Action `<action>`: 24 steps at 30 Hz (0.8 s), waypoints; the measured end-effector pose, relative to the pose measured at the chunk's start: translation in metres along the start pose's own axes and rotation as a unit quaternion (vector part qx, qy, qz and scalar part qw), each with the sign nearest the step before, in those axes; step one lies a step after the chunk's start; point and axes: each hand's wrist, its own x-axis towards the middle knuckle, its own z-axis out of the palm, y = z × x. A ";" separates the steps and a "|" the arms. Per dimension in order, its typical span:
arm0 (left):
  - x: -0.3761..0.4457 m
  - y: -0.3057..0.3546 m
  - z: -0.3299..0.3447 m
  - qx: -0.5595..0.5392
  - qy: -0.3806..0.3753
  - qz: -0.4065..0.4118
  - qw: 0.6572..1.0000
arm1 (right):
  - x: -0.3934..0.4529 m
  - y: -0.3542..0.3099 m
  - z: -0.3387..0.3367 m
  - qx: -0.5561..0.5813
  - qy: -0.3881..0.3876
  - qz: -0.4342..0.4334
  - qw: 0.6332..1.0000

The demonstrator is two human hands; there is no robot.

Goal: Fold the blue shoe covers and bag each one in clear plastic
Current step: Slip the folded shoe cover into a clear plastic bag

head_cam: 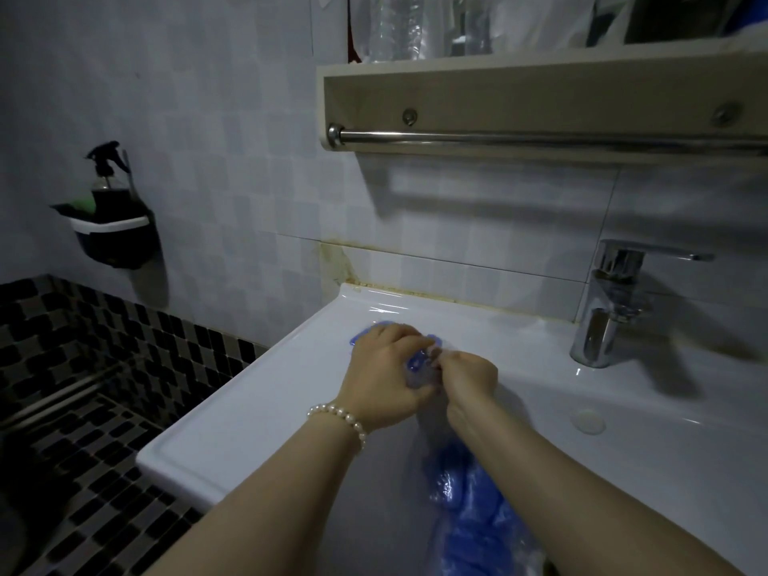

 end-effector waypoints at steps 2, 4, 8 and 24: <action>0.000 -0.005 0.003 0.032 -0.024 0.020 0.999 | 0.001 -0.005 -0.001 0.032 -0.010 0.012 0.999; 0.003 -0.007 0.006 0.047 -0.008 0.031 0.998 | -0.001 -0.008 -0.003 0.047 -0.024 0.010 0.999; 0.009 -0.004 -0.003 0.013 0.101 0.029 0.994 | -0.019 -0.031 -0.010 0.001 -0.110 -0.034 0.993; 0.018 0.013 -0.040 -0.541 0.027 -0.390 0.745 | -0.019 -0.064 -0.030 -0.150 -0.259 -0.119 0.946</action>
